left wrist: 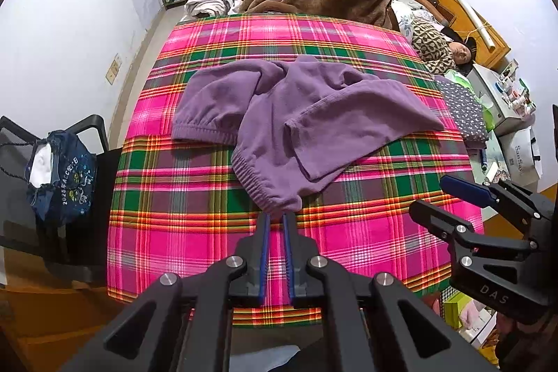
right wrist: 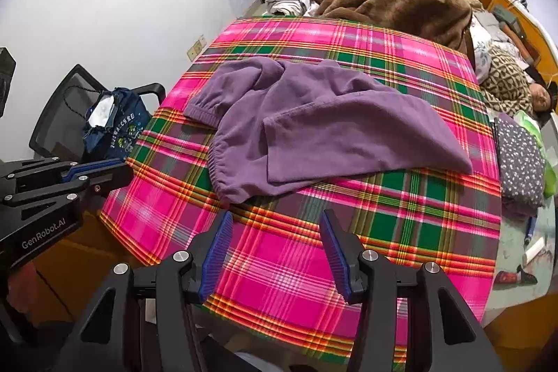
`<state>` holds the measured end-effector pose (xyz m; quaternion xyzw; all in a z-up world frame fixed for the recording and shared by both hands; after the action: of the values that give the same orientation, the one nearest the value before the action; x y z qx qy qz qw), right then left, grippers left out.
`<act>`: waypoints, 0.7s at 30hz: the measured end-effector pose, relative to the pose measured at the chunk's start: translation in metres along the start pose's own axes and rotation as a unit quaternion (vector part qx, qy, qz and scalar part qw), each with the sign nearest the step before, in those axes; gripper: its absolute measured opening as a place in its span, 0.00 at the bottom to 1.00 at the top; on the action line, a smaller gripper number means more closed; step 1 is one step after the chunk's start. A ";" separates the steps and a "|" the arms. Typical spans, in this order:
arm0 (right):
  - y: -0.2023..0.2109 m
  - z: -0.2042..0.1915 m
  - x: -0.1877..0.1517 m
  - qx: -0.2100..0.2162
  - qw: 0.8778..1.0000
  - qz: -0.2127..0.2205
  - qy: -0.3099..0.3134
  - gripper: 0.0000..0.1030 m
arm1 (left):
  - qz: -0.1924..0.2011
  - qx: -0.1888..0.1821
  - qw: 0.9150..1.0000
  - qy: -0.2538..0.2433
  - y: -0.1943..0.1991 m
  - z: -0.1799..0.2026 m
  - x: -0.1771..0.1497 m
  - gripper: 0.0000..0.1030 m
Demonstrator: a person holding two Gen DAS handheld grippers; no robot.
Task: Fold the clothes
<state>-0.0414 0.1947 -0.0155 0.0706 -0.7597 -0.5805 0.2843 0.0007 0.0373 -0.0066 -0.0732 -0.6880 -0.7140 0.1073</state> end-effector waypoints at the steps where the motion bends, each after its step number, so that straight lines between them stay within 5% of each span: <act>1: 0.000 0.000 0.000 0.000 1.000 0.000 0.001 0.52 | -0.001 0.000 1.000 0.003 0.000 -0.001 0.000 0.08; 21: 0.007 0.002 -0.004 0.025 0.999 0.010 0.028 0.52 | -0.004 0.007 1.000 0.019 0.003 0.005 -0.008 0.08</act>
<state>-0.0379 0.1998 -0.0110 0.0860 -0.7662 -0.5564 0.3098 0.0090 0.0429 -0.0055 -0.0568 -0.6909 -0.7110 0.1180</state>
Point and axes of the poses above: each gripper's, at about its wrist camera, not at the fingertips, and y roughly against the way its jaws point, z to its right, x to its top, the point moved 2 cm from there along -y, roughly the way its jaws point, and after that the axes turned 7 degrees about -z, right-handed, at the moved point
